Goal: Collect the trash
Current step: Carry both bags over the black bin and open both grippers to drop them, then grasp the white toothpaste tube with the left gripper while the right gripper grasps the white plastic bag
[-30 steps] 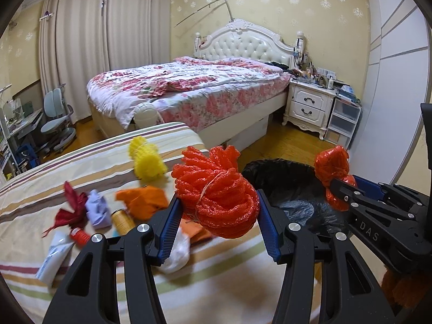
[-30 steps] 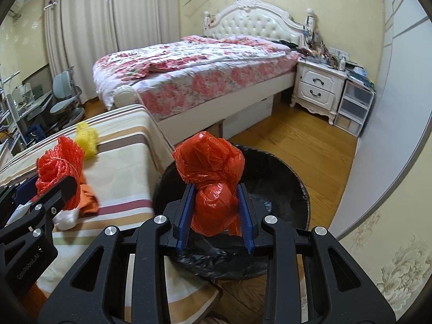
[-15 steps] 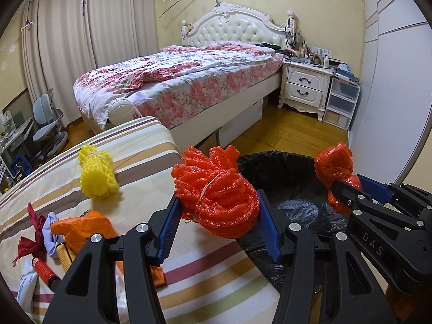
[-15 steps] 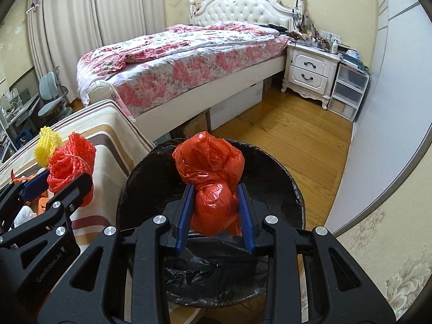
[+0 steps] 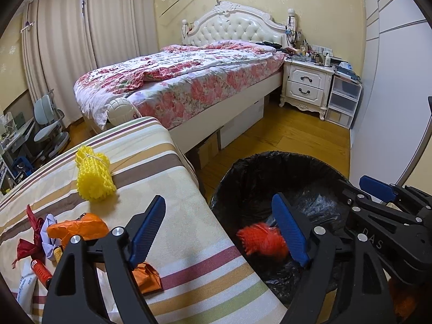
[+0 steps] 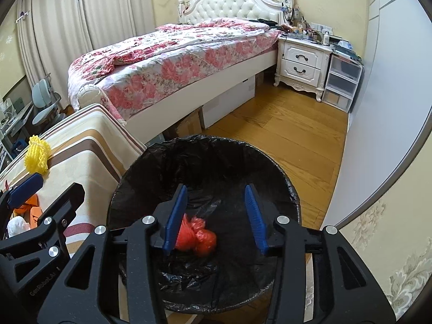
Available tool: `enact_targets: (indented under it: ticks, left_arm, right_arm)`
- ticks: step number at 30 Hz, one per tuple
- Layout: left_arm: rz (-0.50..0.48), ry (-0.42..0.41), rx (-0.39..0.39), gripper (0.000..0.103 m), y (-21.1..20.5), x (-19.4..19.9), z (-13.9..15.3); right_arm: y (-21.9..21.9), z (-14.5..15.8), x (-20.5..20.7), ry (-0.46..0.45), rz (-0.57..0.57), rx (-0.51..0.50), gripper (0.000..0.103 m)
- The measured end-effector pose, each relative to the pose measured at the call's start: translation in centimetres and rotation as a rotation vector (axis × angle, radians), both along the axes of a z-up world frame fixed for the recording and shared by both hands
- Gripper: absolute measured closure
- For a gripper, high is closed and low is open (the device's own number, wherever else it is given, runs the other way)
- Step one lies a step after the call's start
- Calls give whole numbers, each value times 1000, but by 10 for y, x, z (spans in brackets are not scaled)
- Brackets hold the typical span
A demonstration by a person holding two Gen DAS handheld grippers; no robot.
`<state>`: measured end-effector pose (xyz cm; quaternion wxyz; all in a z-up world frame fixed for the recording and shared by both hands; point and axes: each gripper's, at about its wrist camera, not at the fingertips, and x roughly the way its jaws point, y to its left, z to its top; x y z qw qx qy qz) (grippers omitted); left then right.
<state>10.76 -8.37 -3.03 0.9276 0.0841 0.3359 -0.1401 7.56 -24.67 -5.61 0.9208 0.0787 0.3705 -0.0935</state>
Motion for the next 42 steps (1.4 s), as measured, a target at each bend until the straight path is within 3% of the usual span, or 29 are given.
enact_targets:
  ticks: [8,18,42]
  left_arm:
    - [27,7,-15,24,17,-10,8]
    - [86,19,-22,24,60,-28,18]
    - [368,26,-6,24,211,-83,19]
  right_arm:
    - [5,8,-11,-12,-10,11,51]
    - [43,18,-26,-24,50,20,46]
    - [177,28,-50,-21,348,-8,45]
